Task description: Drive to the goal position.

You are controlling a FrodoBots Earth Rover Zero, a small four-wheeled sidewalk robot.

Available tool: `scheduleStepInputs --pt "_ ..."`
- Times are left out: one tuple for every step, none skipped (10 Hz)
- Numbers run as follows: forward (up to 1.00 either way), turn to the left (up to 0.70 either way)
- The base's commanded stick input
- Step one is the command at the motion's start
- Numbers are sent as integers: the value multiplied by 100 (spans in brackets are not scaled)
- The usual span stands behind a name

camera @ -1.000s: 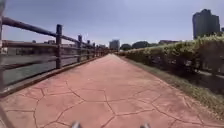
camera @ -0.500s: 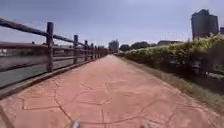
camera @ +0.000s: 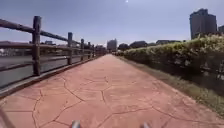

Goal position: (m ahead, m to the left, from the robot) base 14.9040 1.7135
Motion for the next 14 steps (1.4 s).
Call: scheduleStepInputs --pt "85 0" --pt "85 0" --pt "85 0" --pt "85 0" --pt "85 0" --pt "85 0" --pt "85 0" --pt "85 0" --pt "85 0" --pt "85 0" --pt "85 0" --pt "85 0" --pt "85 0" --pt "85 0"
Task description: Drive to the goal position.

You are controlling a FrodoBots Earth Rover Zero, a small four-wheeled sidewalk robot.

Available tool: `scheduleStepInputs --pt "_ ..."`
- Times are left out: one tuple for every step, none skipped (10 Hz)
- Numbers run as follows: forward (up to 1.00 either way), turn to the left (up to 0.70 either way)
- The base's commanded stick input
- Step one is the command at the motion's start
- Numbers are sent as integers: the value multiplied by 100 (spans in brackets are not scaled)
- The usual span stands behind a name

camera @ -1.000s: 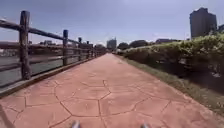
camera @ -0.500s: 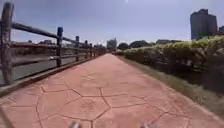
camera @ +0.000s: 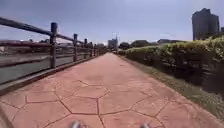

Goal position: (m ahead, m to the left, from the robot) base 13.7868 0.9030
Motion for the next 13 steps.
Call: scheduleStepInputs --pt "85 0" --pt "85 0" --pt "85 0" --pt "85 0" --pt "85 0" --pt "85 0" --pt "85 0" --pt "85 0" --pt "85 0" --pt "85 0" --pt "85 0" --pt "85 0" --pt "85 0"
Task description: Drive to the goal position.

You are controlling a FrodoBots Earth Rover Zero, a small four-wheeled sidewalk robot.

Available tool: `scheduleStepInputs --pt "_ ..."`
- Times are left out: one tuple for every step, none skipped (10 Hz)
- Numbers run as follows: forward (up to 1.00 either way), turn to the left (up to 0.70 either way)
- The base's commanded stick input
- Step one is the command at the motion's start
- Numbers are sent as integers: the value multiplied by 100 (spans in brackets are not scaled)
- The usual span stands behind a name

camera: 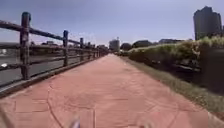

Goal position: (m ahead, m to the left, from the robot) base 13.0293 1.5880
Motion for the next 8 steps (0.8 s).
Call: scheduleStepInputs --pt "85 0" --pt "85 0" --pt "85 0" --pt "85 0" --pt "85 0" --pt "85 0" --pt "85 0" --pt "85 0"
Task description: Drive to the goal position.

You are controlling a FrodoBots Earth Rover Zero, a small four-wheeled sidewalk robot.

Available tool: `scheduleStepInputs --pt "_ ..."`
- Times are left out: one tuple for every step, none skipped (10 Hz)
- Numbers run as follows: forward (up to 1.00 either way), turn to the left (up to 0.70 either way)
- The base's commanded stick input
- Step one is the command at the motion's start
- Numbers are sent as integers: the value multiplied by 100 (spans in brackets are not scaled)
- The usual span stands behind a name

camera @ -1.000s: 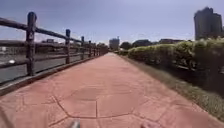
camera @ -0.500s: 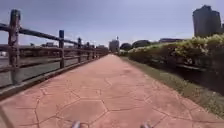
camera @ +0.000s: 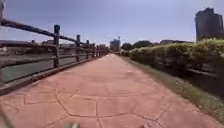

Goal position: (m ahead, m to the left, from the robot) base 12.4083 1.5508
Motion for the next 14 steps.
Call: scheduleStepInputs --pt "85 0" --pt "85 0" --pt "85 0" --pt "85 0" --pt "85 0" --pt "85 0" --pt "85 0" --pt "85 0" --pt "85 0" --pt "85 0" --pt "85 0" --pt "85 0" --pt "85 0" --pt "85 0"
